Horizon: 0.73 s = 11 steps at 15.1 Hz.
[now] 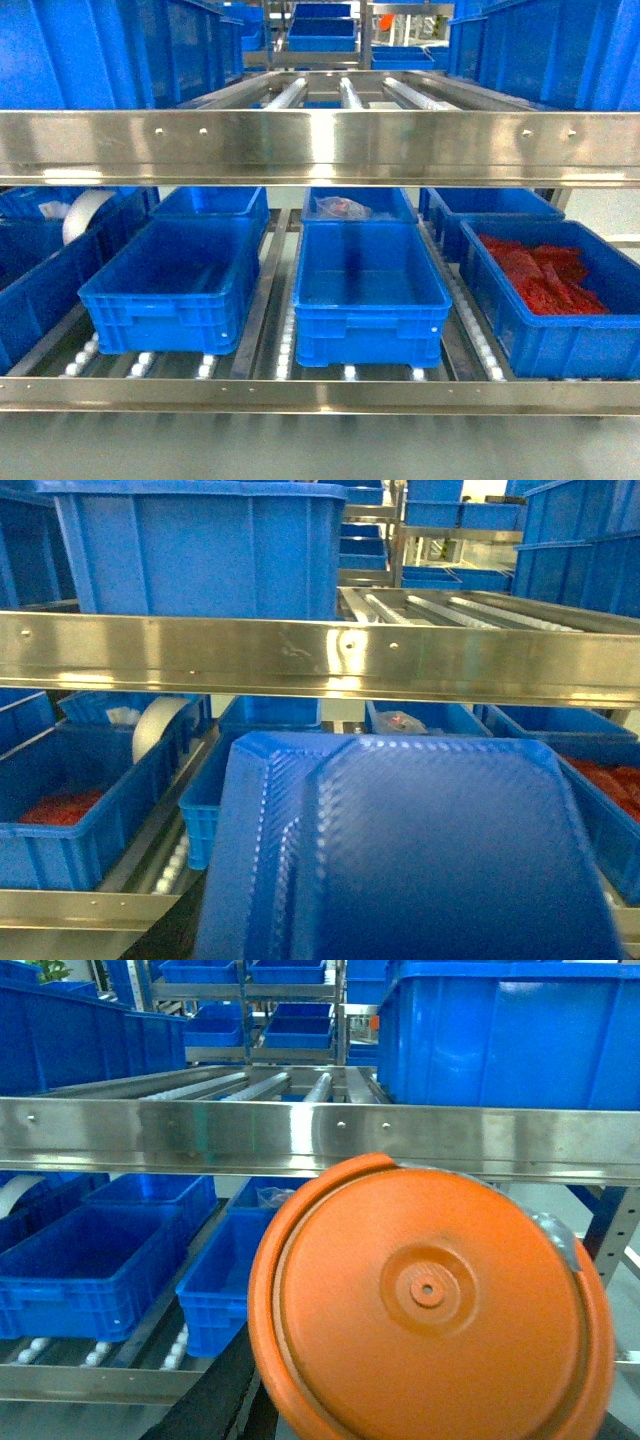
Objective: Sort blue parts and orange caps into right shelf containers
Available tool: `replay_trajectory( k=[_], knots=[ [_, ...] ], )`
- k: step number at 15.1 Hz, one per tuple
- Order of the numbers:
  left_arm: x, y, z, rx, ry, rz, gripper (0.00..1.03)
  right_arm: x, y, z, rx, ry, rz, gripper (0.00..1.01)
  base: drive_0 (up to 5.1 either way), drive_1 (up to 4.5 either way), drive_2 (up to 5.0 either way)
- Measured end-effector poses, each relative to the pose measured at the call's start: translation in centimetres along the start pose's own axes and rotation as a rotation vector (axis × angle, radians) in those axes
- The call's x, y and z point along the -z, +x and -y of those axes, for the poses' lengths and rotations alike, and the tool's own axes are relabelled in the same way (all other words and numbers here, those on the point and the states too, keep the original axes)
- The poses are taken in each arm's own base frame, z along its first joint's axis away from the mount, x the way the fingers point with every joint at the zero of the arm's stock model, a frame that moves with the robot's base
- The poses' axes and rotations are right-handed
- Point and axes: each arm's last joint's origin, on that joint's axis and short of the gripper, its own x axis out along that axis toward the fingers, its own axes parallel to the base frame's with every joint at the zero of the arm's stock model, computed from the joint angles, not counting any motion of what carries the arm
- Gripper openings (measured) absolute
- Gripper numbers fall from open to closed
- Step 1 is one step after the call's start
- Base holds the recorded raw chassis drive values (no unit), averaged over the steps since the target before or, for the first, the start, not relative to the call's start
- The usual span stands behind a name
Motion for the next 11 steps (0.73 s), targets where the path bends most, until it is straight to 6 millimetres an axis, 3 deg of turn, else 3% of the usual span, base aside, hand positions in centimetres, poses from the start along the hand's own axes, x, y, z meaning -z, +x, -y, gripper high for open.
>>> replay_trajectory(
  k=[10,11],
  knots=[
    [-0.03,0.0,0.0,0.0,0.0,0.003,0.43,-0.03,0.0,0.0,0.0,0.0,0.003,0.44,-5.0,2.49,2.5],
    [-0.03,0.0,0.0,0.0,0.0,0.003,0.43,0.0,0.0,0.0,0.0,0.0,0.0,0.44,0.0,0.0,0.0]
  ],
)
